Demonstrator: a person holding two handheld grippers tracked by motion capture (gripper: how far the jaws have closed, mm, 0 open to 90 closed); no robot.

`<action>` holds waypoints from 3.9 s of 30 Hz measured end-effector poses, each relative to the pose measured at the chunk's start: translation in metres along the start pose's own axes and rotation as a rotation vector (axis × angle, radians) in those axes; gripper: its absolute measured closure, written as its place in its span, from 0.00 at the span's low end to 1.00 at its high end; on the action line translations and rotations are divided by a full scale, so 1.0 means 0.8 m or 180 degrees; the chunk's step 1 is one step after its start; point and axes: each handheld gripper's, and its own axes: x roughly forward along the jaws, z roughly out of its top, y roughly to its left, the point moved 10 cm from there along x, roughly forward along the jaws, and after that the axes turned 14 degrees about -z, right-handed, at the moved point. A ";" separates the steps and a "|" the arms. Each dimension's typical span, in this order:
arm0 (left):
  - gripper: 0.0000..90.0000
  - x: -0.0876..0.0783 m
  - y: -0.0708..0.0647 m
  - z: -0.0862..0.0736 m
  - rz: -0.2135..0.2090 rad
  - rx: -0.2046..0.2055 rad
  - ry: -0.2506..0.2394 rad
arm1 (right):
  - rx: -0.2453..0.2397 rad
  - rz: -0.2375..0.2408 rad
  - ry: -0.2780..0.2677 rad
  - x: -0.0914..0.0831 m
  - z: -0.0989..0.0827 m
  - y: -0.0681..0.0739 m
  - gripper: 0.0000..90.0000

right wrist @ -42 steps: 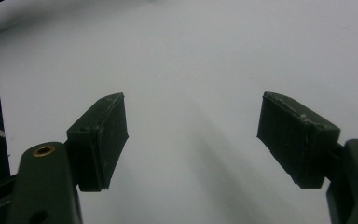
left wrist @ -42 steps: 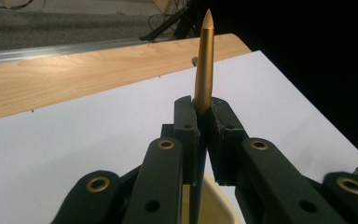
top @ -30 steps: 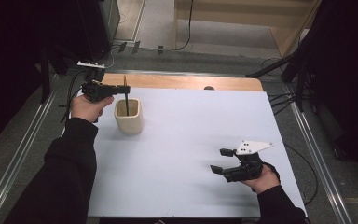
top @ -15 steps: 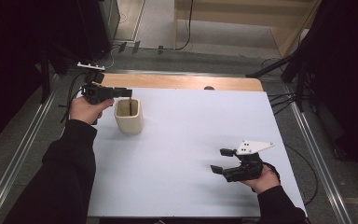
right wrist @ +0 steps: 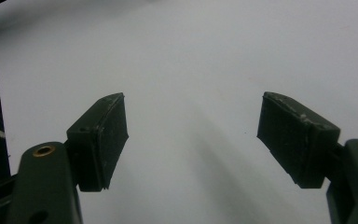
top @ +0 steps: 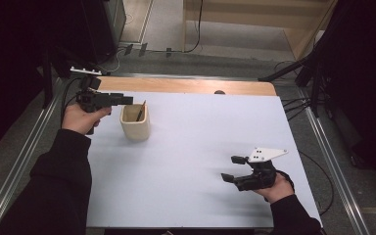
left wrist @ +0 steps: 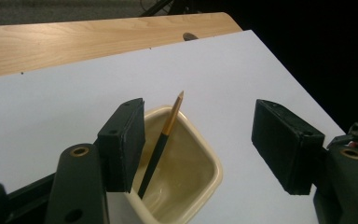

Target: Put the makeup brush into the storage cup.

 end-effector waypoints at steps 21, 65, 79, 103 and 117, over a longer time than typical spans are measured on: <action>0.38 -0.010 -0.040 -0.052 -0.0033 0.0174 0.0143 | 0.0011 -0.0002 -0.0005 0.000 0.000 -0.001 0.28; 0.34 0.011 -0.074 -0.151 -0.0215 0.0395 0.0327 | 0.0040 0.0016 0.0012 0.000 -0.001 -0.001 0.28; 0.33 0.010 -0.077 -0.173 -0.0178 0.0441 0.0383 | 0.0042 0.0017 0.0020 0.000 -0.002 -0.001 0.28; 0.33 0.009 -0.071 -0.214 0.0115 0.0657 0.0749 | 0.0046 0.0012 0.0034 0.000 -0.002 -0.001 0.28; 0.33 0.012 -0.063 -0.222 0.0234 0.0773 0.0945 | 0.0037 0.0026 0.0050 0.001 0.000 0.000 0.28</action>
